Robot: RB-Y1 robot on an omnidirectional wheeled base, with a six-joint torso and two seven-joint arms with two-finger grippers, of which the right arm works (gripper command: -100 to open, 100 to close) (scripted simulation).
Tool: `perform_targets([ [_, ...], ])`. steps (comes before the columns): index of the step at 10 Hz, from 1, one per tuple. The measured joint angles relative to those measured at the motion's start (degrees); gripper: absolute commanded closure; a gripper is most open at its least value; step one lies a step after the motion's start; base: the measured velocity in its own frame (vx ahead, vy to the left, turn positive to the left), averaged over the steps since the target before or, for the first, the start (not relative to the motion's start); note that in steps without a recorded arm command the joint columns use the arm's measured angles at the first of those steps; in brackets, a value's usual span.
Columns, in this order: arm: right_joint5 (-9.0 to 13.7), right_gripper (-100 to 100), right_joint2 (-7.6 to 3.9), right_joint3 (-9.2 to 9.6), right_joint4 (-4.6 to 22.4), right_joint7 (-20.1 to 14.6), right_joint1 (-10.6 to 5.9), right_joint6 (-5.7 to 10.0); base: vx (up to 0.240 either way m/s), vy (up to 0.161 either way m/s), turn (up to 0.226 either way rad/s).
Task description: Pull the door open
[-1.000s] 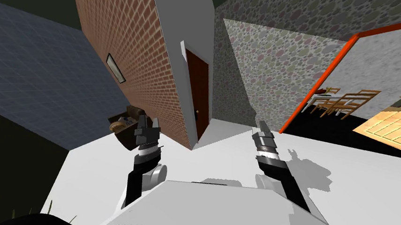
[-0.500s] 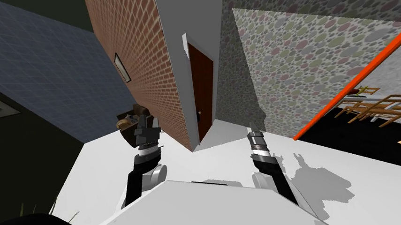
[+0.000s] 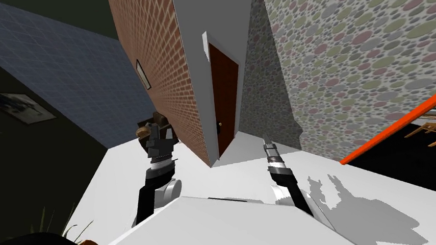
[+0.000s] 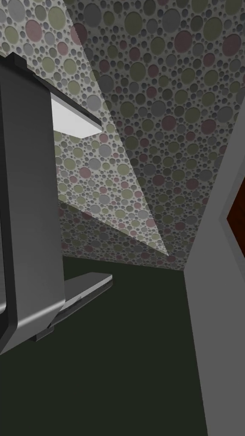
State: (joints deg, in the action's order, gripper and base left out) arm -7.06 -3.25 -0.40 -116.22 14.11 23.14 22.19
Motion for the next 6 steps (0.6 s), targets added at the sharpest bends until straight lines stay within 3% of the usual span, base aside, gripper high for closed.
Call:
perform_targets([
  [6, -4.22, -100, -2.05, 1.84, 7.81, 5.29, -4.47, 0.82, 0.104, -0.055, 0.153],
])
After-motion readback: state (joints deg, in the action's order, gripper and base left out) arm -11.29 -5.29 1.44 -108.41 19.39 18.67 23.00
